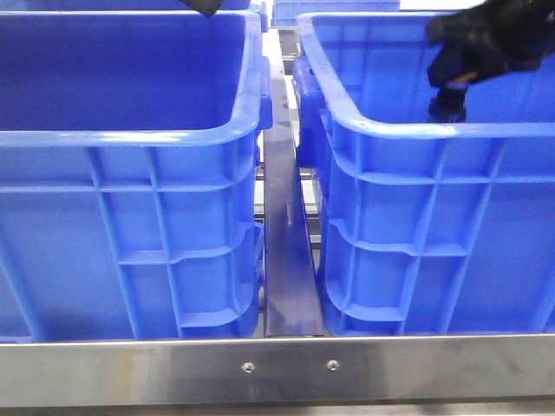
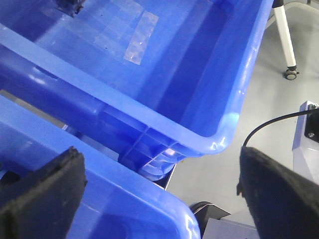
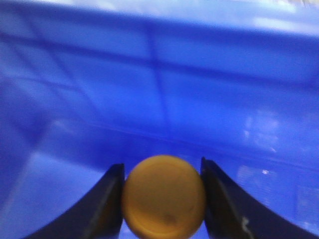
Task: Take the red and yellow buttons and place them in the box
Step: 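Lower the yellow button into the empty bin with the right gripper, release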
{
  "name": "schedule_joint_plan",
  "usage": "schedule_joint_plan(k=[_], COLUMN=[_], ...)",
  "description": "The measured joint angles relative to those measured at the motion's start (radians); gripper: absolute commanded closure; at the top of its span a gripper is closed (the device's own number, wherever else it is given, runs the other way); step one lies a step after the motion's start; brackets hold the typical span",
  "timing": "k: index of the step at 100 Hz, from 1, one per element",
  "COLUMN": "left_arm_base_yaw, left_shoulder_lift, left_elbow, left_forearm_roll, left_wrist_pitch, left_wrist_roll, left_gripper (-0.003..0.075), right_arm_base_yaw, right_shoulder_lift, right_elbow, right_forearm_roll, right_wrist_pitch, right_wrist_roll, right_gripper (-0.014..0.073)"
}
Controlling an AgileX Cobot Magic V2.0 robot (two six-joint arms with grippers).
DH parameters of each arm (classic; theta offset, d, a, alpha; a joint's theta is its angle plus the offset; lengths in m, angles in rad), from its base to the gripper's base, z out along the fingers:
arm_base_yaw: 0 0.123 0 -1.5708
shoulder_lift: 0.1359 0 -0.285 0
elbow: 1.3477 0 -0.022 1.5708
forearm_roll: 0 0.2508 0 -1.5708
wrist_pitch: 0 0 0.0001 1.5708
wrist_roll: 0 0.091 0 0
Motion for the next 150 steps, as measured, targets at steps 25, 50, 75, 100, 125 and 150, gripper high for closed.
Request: schedule_joint_plan(k=[25, 50, 75, 100, 125, 150], left_arm_base_yaw=[0.0, 0.0, 0.0, 0.0, 0.0, 0.0], left_shoulder_lift=[0.0, 0.0, 0.0, 0.0, 0.0, 0.0], left_elbow=[0.0, 0.0, 0.0, 0.0, 0.0, 0.0], left_forearm_roll=[0.0, 0.0, 0.0, 0.0, 0.0, 0.0], left_wrist_pitch=[0.0, 0.0, 0.0, 0.0, 0.0, 0.0], left_wrist_roll=[0.002, 0.002, 0.002, 0.002, 0.002, 0.002], left_gripper=[0.0134, 0.0134, 0.0134, 0.0134, 0.0134, 0.0134], right_arm_base_yaw=[0.0, 0.0, 0.002, 0.002, 0.002, 0.002], right_shoulder_lift=[0.035, 0.035, 0.081, 0.093, 0.109, 0.114], right_elbow=[-0.002, -0.004, -0.046, -0.049, -0.055, -0.057], right_forearm_roll=[0.03, 0.082, 0.091, 0.094, 0.097, 0.099], right_wrist_pitch=[-0.053, -0.058, -0.043, -0.049, -0.049, -0.049], right_wrist_roll=[-0.002, -0.002, -0.004, -0.004, -0.004, -0.004], right_gripper=[0.039, 0.039, 0.039, 0.039, 0.039, 0.0248])
